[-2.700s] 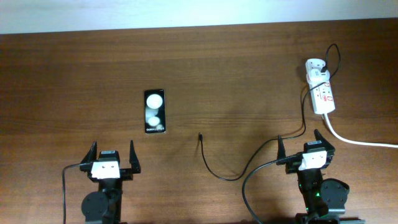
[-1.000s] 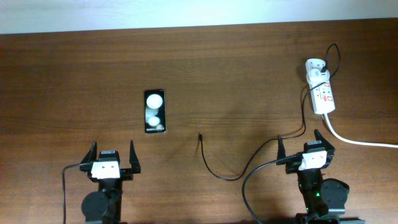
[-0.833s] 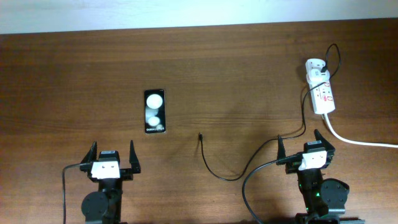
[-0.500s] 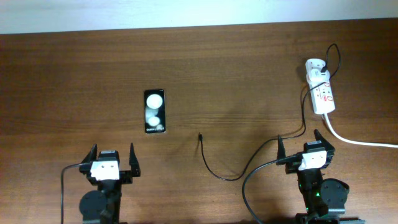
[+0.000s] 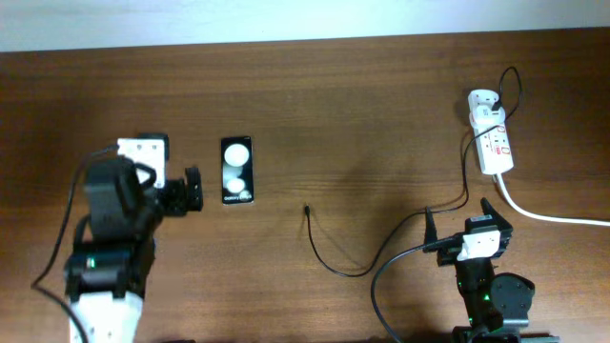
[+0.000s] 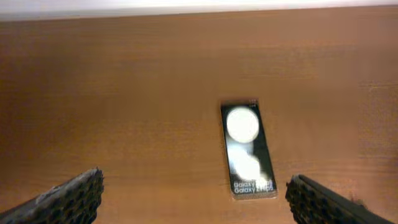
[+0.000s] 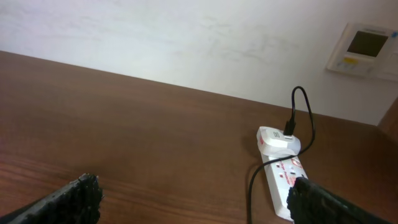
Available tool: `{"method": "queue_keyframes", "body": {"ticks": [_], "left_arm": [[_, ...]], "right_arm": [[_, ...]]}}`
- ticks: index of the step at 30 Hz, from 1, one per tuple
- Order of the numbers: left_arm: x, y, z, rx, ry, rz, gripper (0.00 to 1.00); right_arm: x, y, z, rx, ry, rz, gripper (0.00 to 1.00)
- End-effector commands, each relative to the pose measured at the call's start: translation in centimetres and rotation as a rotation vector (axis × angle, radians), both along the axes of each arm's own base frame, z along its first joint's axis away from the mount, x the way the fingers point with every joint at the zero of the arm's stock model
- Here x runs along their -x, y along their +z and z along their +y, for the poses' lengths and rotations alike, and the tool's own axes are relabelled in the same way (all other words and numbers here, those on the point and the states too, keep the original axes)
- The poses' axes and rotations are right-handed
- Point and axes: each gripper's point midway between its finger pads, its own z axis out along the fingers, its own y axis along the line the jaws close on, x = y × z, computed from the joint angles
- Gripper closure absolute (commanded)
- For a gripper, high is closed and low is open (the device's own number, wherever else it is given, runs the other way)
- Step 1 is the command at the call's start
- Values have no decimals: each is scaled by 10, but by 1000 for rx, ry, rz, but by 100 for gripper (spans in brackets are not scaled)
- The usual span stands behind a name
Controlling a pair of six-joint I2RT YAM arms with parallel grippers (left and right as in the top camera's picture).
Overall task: Plug charger to phone and switch on socket
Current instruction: 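Move the left gripper over the black phone and lower onto it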
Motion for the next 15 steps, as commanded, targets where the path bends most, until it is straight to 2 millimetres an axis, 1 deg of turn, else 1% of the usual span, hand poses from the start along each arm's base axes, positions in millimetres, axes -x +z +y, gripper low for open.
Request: {"method": "queue_keyframes", "body": {"ticks": [1,2,3,6,8,9,10,11,12,14,15], "left_arm": [[-29,4,-6,47,-26,86,1],[-35,1,-10,65,-44,110,1],[-40,-7,-11,68,-46,134,1],[-41,-31,-11,75,-44,218,1],[-43,-39,-14,90,-57,241,1],[-44,-39,-14,89,-57,240,28],[-43,-40,-14,91,-55,245,63],[-42,-41,-14,115,-31,250,42],[-42,-41,-14,120,-26,252,1],[-41,-39,-16,140,-10,258,1],[-42,-34,-21,139,-23,255,1]], "right_arm": [[0,-3,1,3,3,7,1],[0,-3,1,2,3,7,1],[0,-3,1,2,3,7,1],[0,-3,1,2,3,7,1],[0,-3,1,2,3,7,1],[0,-3,1,2,3,7,1],[0,-3,1,2,3,7,1],[0,-3,1,2,3,7,1],[0,-3,1,2,3,7,1],[0,-3,1,2,3,7,1],[0,-3,1,2,3,7,1]]}}
